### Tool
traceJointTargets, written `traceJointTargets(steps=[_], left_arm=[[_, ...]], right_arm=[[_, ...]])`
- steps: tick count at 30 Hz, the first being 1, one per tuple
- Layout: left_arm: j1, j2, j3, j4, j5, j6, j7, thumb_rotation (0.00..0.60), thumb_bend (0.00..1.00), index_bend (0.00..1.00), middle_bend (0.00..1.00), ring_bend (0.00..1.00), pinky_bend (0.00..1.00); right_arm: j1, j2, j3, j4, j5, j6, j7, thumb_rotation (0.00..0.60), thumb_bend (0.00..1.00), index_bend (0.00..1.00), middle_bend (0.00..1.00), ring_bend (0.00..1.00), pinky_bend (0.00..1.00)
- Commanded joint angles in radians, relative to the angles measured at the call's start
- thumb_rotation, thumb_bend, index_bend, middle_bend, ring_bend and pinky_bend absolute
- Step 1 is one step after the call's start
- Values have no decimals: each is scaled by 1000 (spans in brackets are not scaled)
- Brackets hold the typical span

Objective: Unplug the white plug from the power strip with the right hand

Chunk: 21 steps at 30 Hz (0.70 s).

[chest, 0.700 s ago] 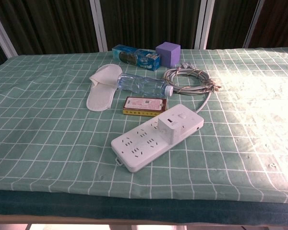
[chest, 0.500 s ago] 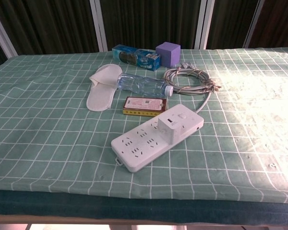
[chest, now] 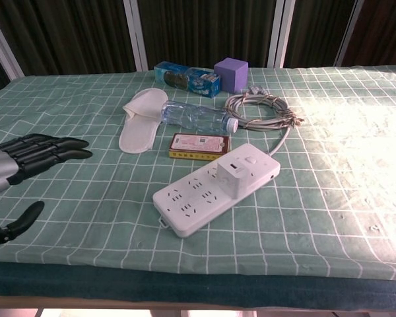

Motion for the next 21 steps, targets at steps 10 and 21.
traceJointTargets(steps=[10, 21], left_arm=[[-132, -194, -63, -65, -107, -201, 147, 538, 758, 0, 0, 0, 43], [-221, -309, -107, 43, -206, -290, 128, 537, 767, 0, 0, 0, 30]], right_arm=[[128, -1, 18, -125, 45, -186, -92, 600, 111, 0, 0, 0, 0], [175, -24, 18, -143, 77, -237, -131, 600, 111, 0, 0, 0, 0]])
